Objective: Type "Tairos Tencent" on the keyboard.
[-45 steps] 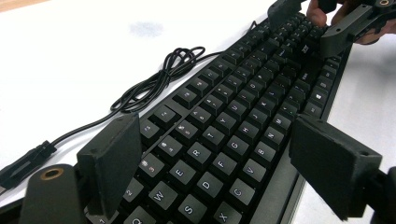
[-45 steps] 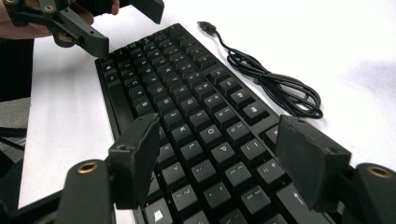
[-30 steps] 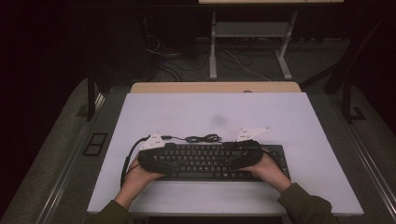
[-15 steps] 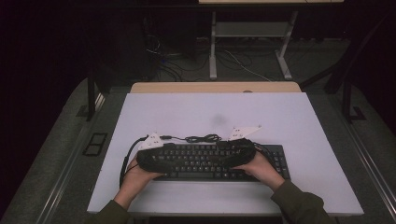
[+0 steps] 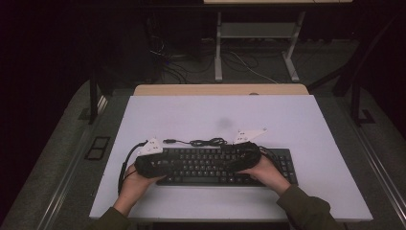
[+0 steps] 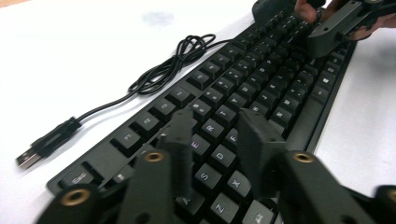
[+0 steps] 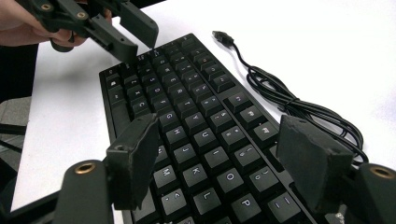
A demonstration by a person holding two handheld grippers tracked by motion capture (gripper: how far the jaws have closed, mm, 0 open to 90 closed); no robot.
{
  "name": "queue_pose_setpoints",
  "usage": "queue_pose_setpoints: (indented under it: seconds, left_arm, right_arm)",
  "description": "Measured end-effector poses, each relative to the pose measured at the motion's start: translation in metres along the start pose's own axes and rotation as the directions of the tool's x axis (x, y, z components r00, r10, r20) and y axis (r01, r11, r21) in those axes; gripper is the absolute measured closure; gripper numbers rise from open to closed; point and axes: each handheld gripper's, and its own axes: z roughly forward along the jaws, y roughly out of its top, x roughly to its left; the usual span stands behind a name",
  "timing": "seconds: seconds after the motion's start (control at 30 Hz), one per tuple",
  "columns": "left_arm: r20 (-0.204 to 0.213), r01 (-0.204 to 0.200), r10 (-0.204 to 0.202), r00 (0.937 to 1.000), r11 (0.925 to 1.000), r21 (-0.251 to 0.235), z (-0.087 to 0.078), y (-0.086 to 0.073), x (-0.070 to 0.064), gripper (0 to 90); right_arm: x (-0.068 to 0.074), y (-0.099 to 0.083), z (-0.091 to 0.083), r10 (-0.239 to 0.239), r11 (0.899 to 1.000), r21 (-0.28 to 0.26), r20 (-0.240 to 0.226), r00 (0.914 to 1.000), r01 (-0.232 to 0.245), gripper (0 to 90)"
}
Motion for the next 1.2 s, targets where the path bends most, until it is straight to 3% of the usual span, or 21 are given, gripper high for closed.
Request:
queue_pose_setpoints:
  seconds: [0.23,0.37,0.7,1.2]
  left_arm:
    - [-0.011,0.001,0.0,0.9999,0.9991,0.043,-0.001,-0.004,0.004,86.0]
    - [-0.009,-0.001,0.002,1.0,0.9975,0.071,0.001,-0.006,0.004,89.0]
    - [-0.006,0.01,-0.01,0.9999,0.9947,0.102,0.003,-0.009,0.005,89.2]
    - [-0.022,-0.008,0.011,0.9997,0.9888,0.149,0.007,-0.013,0.007,89.2]
  right_arm:
    - [0.0,-0.001,0.001,-0.001,1.0,0.003,-0.002,1.0,0.001,28.9]
    - [0.001,-0.001,0.001,-0.004,1.0,0.003,-0.003,1.0,0.004,28.9]
    - [0.001,-0.001,0.002,-0.005,1.0,0.006,-0.005,1.0,0.005,28.9]
    - [0.001,-0.001,0.002,-0.005,1.0,0.006,-0.005,1.0,0.005,28.9]
